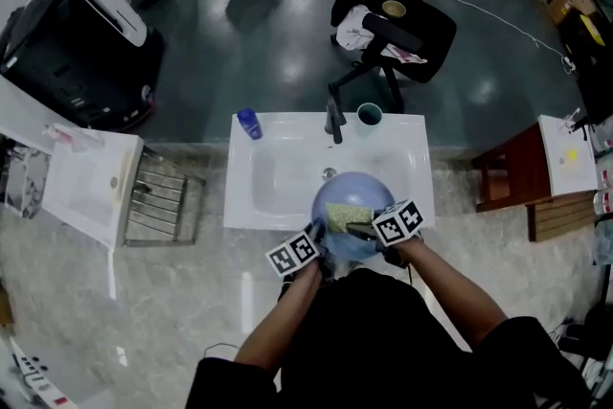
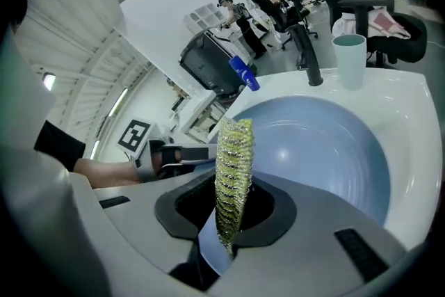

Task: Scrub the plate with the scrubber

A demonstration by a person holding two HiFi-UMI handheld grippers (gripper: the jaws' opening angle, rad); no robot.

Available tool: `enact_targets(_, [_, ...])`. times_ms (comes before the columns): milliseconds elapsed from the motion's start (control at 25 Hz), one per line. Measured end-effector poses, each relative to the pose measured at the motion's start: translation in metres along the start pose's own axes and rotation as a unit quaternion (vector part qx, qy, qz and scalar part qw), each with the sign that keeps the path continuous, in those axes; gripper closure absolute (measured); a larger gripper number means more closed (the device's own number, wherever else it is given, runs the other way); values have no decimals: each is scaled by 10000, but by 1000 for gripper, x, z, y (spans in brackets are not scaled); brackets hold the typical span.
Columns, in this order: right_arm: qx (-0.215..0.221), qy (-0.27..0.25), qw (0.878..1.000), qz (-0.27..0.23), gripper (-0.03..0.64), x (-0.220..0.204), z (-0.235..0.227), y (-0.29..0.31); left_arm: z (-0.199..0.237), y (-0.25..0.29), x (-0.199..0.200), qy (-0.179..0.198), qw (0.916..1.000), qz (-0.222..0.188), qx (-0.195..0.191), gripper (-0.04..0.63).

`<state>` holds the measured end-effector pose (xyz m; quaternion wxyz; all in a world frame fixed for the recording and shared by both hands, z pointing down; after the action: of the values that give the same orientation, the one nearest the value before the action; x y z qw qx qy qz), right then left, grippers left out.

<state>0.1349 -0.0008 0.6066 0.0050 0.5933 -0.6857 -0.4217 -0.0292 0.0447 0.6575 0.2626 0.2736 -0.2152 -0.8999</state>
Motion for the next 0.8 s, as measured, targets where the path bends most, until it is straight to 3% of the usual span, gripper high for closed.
enact_targets(520, [-529, 77, 9960, 717, 555, 29, -12, 53, 9, -5, 36, 404, 9966, 464, -544, 563])
enact_targets(800, [-791, 297, 9939, 715, 555, 28, -21, 60, 22, -3, 43, 292, 9958, 595, -637, 557])
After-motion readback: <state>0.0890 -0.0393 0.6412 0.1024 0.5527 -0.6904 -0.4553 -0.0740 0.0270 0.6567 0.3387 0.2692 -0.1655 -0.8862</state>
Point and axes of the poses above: the fingertips, and each gripper's own axes: y forward along the fingers, z to its left, x out of its top, the point moved 7 cm from there along -y, backward along the fingers, and after that the axes turned 7 degrees about -z, right-handed, at the moved point
